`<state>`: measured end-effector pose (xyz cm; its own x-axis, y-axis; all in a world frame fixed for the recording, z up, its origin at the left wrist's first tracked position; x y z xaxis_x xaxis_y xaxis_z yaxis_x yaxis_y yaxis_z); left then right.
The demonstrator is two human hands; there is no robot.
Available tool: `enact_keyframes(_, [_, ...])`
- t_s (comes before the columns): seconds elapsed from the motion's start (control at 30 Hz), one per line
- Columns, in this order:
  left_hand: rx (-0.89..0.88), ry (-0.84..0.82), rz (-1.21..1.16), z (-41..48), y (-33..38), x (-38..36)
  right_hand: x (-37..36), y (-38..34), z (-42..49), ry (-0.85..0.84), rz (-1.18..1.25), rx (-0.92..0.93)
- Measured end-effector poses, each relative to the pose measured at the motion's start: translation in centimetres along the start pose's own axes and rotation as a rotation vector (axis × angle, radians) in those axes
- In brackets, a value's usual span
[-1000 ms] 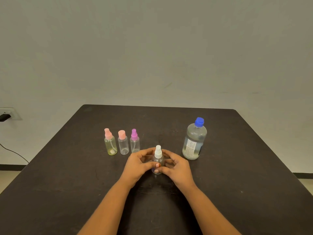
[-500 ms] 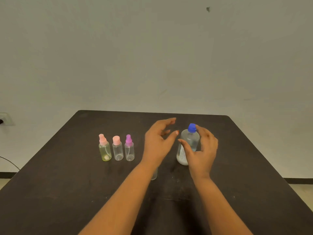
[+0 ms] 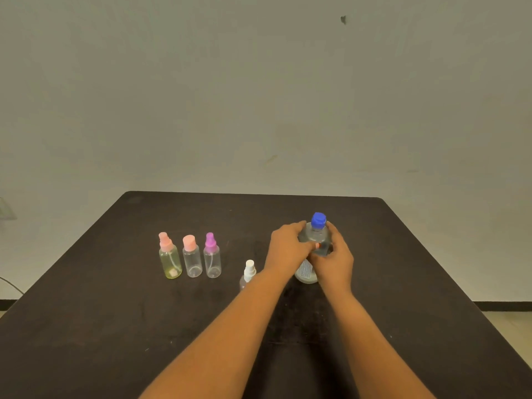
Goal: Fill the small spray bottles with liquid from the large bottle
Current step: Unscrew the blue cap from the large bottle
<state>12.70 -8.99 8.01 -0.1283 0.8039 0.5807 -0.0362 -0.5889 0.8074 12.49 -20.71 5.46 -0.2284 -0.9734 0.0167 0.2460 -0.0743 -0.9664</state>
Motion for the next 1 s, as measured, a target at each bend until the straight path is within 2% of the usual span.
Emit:
enact_keyframes(0.8, [0.066,0.059,-0.032,-5.8,-2.0,2.2,0.3,-0.8,-6.1,-0.07,-0.042,-0.017])
enact_keyframes(1.0, [0.036,0.039,-0.026,-5.7,-1.8,2.0,0.2,-1.0,-5.8,-0.192,-0.089,-0.073])
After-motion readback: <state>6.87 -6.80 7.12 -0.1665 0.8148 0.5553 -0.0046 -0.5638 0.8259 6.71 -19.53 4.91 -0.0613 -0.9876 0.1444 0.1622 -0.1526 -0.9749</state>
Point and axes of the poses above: each hand's wrist, its own z-axis towards the middle knuckle, its own x-axis out of the back of the hand, y = z × x, the point moved 7 cm from there along z, towards the middle knuckle, and after that the axes turned 8 degrees about z, right-handed, at the moved point
